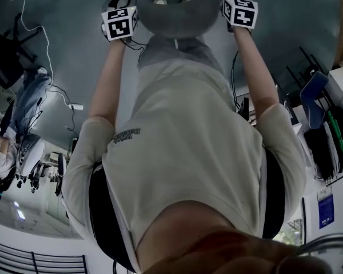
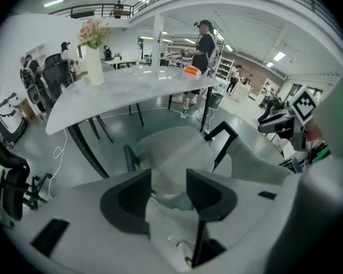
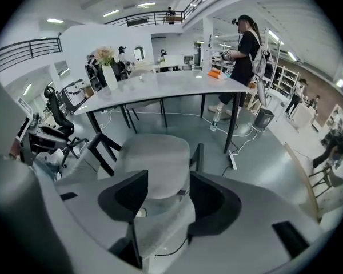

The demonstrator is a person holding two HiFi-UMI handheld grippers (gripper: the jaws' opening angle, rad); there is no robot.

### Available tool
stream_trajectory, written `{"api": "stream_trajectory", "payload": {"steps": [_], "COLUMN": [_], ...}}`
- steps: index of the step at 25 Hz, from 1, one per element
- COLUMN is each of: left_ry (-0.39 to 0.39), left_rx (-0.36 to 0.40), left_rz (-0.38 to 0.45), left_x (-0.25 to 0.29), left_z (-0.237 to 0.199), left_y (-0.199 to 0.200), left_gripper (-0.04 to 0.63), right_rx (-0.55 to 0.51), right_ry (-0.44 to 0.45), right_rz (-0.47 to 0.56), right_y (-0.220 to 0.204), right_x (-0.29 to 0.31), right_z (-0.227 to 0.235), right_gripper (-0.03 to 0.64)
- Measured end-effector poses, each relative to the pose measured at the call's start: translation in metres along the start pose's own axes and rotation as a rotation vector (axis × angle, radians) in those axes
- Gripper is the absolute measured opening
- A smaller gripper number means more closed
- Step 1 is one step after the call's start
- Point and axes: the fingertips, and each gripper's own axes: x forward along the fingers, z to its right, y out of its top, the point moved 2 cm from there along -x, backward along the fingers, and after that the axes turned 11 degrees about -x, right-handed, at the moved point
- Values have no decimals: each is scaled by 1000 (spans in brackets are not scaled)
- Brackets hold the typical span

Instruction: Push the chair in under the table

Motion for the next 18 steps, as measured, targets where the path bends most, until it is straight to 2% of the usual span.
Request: {"api": "stream_trajectory", "payload": {"steps": [5,10,15,18], "left_ry": [37,56,54,51], "left_rx": [-72,-177,-290,-315], "left_rz": [-117,-222,-275,-278], "left_x": [30,48,57,62], "left_z": [-24,-37,-50,-47], "left_y": [-41,-76,-100,-102], "left_gripper": [197,224,239,241], "right_rx": [20,103,159,203], "right_ry": [-3,24,37,55], "right_rz": [-89,-171,-225,-262], "right_y": [-38,-75,-97,-112], "right_x": [25,45,61,67], "right_z": [3,5,-5,-8], "right_gripper": [239,262,267,267]}}
